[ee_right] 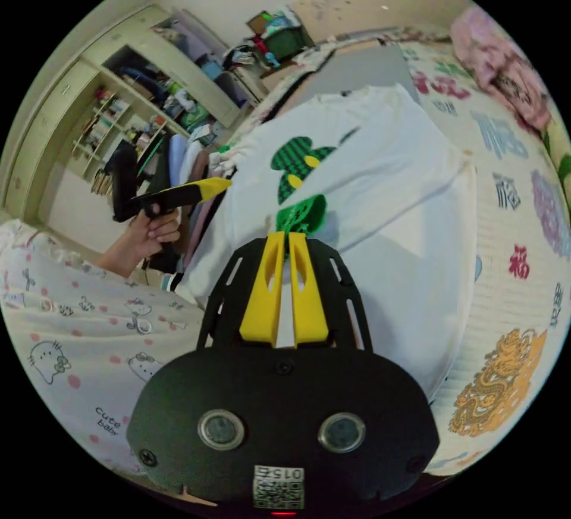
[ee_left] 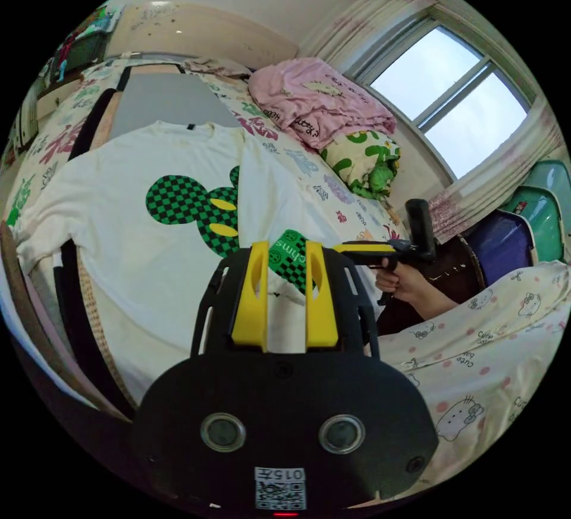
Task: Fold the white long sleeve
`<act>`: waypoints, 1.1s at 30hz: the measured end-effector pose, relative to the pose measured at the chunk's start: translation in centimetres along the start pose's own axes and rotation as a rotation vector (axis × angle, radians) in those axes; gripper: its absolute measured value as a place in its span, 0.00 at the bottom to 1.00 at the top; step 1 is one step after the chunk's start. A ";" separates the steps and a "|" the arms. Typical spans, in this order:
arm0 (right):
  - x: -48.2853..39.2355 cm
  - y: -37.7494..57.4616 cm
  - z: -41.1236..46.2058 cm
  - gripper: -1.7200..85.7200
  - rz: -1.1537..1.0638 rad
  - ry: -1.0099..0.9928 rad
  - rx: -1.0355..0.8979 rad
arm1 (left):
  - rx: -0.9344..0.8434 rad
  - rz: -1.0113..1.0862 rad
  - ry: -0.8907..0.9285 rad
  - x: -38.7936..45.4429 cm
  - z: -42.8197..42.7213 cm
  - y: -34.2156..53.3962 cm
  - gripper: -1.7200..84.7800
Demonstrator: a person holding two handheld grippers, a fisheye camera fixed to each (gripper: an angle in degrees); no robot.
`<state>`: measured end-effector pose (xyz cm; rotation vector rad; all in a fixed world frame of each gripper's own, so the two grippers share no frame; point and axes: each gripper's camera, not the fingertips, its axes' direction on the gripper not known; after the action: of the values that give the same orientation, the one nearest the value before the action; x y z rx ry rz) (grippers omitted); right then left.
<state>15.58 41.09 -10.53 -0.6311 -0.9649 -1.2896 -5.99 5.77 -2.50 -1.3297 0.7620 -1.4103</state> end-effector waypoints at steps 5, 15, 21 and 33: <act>-6.8 4.3 6.0 0.05 -0.178 -0.200 -0.147 | 0.013 -0.091 -0.020 -1.4 -0.5 4.4 0.14; -4.0 9.9 9.5 0.11 -0.029 0.003 -0.107 | -0.103 -0.128 -0.130 -2.2 4.7 10.7 0.14; -0.2 9.4 15.4 0.13 0.159 0.119 -0.217 | -0.203 -0.033 -0.110 -0.6 12.2 9.8 0.14; 3.8 15.3 18.8 0.02 0.320 0.058 -0.159 | -0.135 -0.077 -0.091 -2.1 14.5 11.1 0.13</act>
<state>26.03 58.08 3.74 -0.8304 -0.6857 -1.0981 10.44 7.28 -10.69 -1.5315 0.7631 -1.3674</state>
